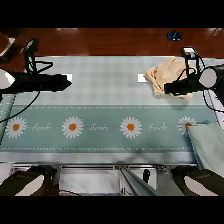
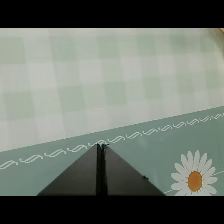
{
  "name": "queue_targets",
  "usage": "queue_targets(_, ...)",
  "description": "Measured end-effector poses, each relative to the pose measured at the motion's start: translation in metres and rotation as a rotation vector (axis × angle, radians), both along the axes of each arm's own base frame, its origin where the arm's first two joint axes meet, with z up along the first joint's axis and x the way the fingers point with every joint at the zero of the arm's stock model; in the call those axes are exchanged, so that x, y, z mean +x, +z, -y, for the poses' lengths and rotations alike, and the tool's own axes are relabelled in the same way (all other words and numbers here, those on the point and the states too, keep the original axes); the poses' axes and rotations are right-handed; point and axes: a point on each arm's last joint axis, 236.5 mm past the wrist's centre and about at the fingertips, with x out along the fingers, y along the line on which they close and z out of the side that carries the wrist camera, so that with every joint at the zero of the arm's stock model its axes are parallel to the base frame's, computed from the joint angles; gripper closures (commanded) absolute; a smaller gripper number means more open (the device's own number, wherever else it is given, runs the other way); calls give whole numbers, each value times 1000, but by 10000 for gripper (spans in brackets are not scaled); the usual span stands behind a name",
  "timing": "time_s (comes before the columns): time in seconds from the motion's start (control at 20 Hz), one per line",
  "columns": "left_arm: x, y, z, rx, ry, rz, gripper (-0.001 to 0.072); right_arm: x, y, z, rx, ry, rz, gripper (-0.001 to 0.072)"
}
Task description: Fold the shirts.
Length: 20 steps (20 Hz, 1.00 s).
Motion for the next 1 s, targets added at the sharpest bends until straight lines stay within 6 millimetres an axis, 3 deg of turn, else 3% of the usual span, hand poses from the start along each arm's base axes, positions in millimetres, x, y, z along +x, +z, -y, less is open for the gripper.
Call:
queue_targets(0.55,0,0,0,0,1,2,684,0,0,0,0,0,0,691)
queue_targets(0.8,29,19,-8,-14,75,130,685,7,4,-1,6,1,34,687)
queue_targets(0.85,34,24,-10,-17,91,157,684,13,7,-2,10,2,61,603)
queue_targets(0.95,47,35,-15,-25,129,218,684,30,17,1,-5,1,147,346)
queue_targets(1.0,53,41,-18,-29,149,251,682,42,23,7,-26,-13,202,293)
